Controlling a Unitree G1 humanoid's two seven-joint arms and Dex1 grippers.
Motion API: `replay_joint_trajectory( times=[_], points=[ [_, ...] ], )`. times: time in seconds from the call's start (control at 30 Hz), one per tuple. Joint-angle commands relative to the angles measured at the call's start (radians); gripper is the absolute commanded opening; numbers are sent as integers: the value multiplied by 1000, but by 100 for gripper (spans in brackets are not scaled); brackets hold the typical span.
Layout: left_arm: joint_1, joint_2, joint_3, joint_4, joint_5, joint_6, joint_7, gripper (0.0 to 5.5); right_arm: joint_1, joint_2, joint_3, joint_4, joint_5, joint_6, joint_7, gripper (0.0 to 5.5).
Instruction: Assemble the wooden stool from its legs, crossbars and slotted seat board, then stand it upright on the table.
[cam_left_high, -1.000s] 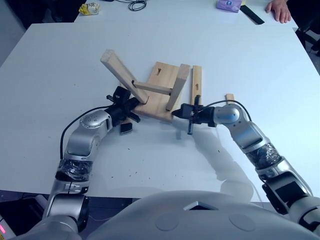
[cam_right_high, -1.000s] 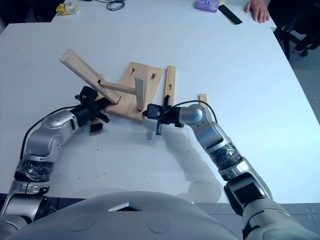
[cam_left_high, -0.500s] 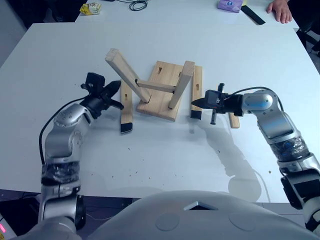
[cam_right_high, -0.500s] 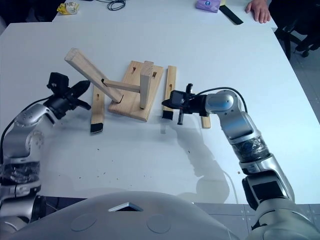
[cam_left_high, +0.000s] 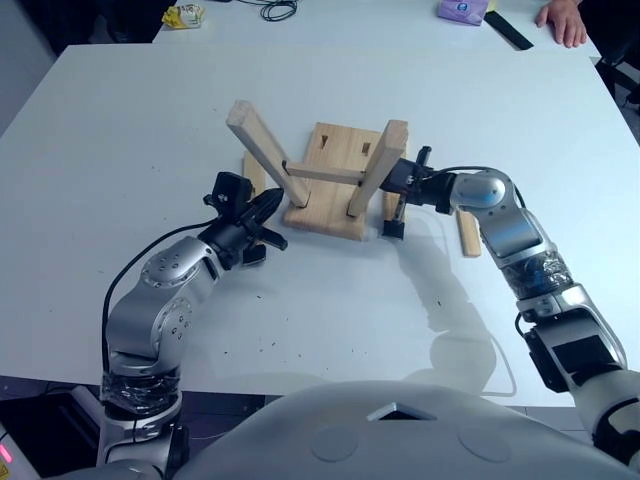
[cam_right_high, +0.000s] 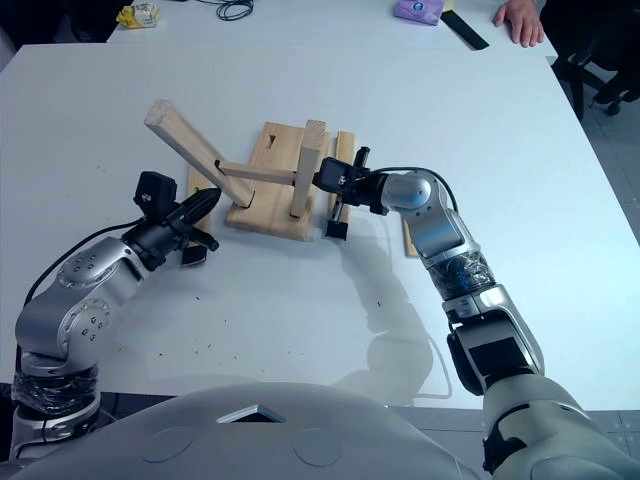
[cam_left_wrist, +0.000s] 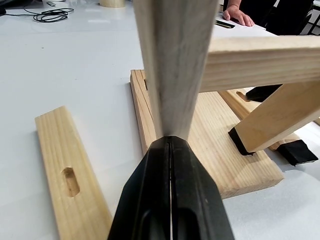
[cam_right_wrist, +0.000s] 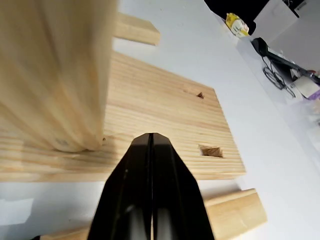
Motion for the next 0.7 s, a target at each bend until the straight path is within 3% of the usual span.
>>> replay_joint_trajectory(
  times=[0.03, 0.17, 0.37, 0.7],
  points=[
    [-41, -30, -31, 30, 6, 2, 15, 0, -18, 10, 13, 0, -4, -21, 12, 2],
    [-104, -33, -61, 136, 52, -45, 7, 0, -1, 28, 44, -24, 4, -30, 46, 2],
    [-154, 31, -11, 253, 89, -110, -35, 0, 25, 89, 107, -84, 13, -12, 72, 2],
    [-215, 48, -8, 429, 110, -217, -122, 0, 62, 164, 116, -171, 51, 95, 44, 2]
  ],
)
